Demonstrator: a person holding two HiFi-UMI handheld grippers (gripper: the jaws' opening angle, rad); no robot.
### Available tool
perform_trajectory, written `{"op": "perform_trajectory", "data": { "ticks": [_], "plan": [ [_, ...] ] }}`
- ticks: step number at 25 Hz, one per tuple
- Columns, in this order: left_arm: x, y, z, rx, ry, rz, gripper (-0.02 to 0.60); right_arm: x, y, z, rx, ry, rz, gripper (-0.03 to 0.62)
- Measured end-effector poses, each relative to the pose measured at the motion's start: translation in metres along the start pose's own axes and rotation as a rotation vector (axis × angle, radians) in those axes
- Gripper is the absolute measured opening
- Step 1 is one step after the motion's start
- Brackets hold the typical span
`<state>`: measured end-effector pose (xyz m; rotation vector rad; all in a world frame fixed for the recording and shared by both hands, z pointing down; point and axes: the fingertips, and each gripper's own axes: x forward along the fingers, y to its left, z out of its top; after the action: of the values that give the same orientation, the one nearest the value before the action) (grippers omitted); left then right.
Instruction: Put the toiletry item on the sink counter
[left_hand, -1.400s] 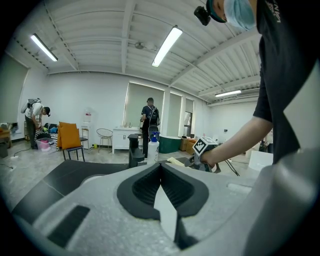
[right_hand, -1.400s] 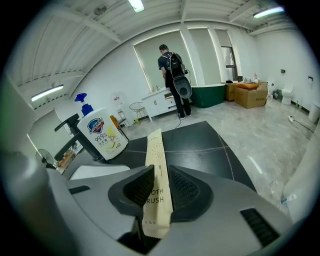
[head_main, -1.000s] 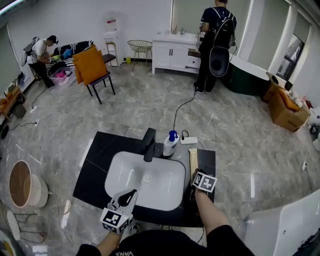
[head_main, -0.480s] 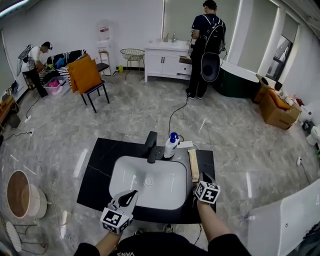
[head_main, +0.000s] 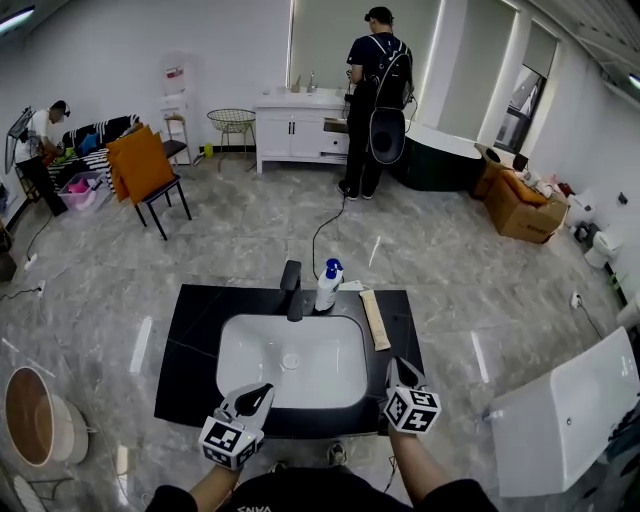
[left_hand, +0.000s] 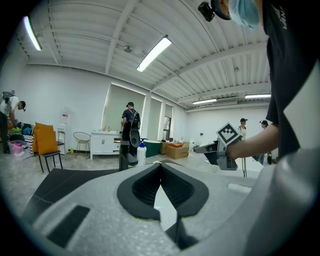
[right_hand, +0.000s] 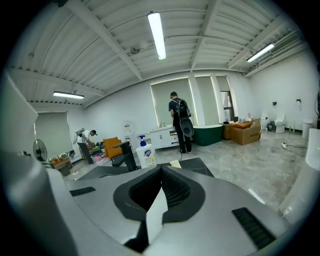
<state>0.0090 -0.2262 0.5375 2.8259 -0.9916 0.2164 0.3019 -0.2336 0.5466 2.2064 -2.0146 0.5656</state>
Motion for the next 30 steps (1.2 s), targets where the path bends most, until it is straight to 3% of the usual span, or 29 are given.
{"op": "perform_trajectory", "data": {
  "ticks": [8,17,30],
  "plan": [
    [-0.019,0.000,-0.007,-0.008,0.009,-0.080,0.009,-0.056,0.033,-0.016,0.087,-0.053,-0.025,0.000],
    [-0.036,0.003,-0.010,-0.010,0.015,-0.143,0.009,-0.095,0.070,-0.031,0.101,-0.100,-0.026,0.000],
    [-0.057,0.022,-0.011,-0.005,0.018,-0.129,0.009,-0.116,0.091,-0.035,0.078,-0.095,-0.022,-0.002]
  ]
}}
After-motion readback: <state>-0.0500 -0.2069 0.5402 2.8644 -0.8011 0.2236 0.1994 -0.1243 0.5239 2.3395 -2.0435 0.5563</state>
